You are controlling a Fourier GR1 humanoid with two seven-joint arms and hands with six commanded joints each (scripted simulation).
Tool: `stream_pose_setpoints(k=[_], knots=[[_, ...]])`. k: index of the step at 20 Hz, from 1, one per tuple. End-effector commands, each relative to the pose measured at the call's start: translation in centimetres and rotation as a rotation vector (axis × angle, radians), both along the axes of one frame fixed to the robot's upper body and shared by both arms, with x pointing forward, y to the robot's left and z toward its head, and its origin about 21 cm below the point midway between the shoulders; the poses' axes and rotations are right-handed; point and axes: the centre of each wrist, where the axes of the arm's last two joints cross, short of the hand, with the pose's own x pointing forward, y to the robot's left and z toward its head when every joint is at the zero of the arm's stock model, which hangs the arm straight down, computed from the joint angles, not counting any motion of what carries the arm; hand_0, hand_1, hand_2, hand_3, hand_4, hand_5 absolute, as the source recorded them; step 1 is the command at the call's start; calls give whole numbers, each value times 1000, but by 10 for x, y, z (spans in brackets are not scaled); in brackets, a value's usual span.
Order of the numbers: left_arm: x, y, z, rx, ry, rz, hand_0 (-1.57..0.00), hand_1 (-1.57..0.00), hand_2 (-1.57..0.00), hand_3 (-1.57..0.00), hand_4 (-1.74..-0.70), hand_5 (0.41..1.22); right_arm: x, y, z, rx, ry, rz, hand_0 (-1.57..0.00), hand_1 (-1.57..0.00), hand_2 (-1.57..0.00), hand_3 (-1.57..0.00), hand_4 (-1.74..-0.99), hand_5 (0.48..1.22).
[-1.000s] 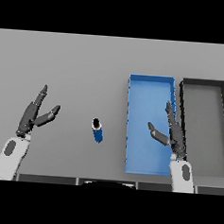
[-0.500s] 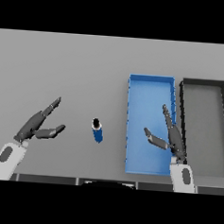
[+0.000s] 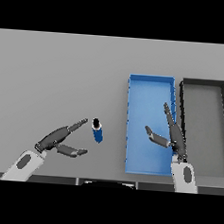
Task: Pick up the blue pipe and place it into the blue bin.
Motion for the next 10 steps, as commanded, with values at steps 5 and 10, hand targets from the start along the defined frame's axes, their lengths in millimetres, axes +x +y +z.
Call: stream_pose_setpoints(k=[5, 10], knots=[[7, -25, -13, -55, -24, -20, 1, 1, 1, 1, -1149, 486, -1, 2, -3, 24, 5, -2, 1, 1, 1, 1, -1211, 560], [17, -49, -33, -93, -9, 11, 1, 1, 1, 1, -1126, 491, -3, 0, -7, 31, 15, -8, 1, 1, 1, 1, -1207, 551]])
